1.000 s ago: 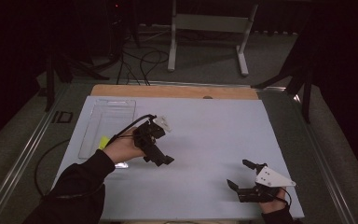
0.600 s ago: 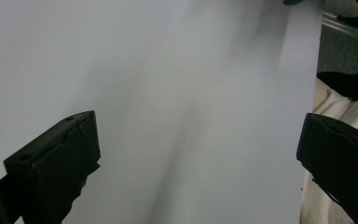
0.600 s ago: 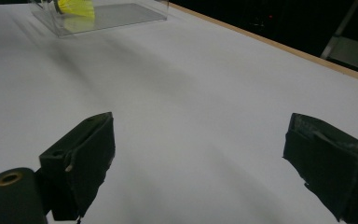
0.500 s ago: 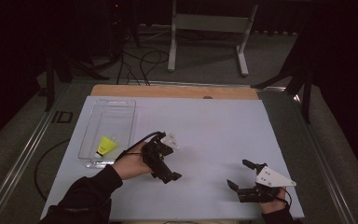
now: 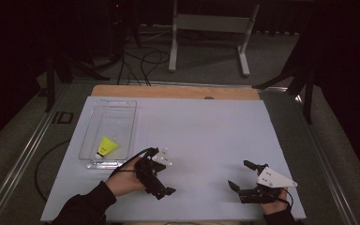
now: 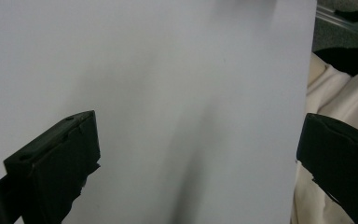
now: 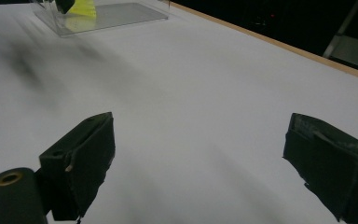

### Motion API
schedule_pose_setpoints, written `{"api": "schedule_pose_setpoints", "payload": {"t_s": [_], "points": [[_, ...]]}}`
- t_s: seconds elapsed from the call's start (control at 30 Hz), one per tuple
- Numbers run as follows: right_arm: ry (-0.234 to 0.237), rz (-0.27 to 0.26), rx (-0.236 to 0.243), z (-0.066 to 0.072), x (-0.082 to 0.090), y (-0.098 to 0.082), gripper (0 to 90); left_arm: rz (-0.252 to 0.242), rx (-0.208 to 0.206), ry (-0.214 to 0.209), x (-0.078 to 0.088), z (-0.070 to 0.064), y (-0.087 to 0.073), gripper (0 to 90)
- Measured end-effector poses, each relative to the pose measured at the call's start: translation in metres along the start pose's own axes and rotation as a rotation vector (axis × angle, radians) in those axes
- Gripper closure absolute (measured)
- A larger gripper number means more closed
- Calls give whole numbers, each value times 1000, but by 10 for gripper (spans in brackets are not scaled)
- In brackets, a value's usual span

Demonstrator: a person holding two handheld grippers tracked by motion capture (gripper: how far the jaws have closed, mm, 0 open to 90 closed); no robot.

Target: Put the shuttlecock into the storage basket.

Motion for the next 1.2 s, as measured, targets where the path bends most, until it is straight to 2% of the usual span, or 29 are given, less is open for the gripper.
{"api": "schedule_pose_setpoints", "payload": {"t_s": [0.03,0.1,0.17,0.27,0.3,0.43,0.57,0.63,0.8,0.97,1.2], "points": [[0,-2,1,0,0,0,92,-14,14,-14,-1,-2,-3,0],[-1,-2,2,0,0,0,92,-24,31,-14,-2,-3,-9,0],[-1,2,3,0,0,0,92,-15,15,-5,-3,-4,-16,0],[-2,6,7,0,-1,0,92,-17,23,-4,-4,-5,-18,0],[-1,8,10,1,-1,0,92,-23,32,-12,-6,-6,-26,0],[-1,8,10,1,-1,0,92,-22,42,-11,-8,-6,-37,0],[-1,10,10,1,-1,0,92,-25,42,8,-9,-8,-49,0],[0,11,10,1,-1,0,92,-36,58,5,-8,-9,-55,0],[-3,11,12,1,-1,0,92,-45,83,29,-6,-6,-70,0],[-3,12,13,1,-2,0,92,-97,134,32,-2,-3,-85,0],[-1,14,15,1,-2,0,92,-168,169,33,1,1,-104,0]]}}
Point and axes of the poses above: each handheld gripper's, and its own axes: x roughly backward along the jaws, y roughly out of its top, z roughly to its left, the point moved 5 cm from there along -x, roughly forward along the jaws, and after that the axes turned 11 degrees about z, right-handed, at the moved point
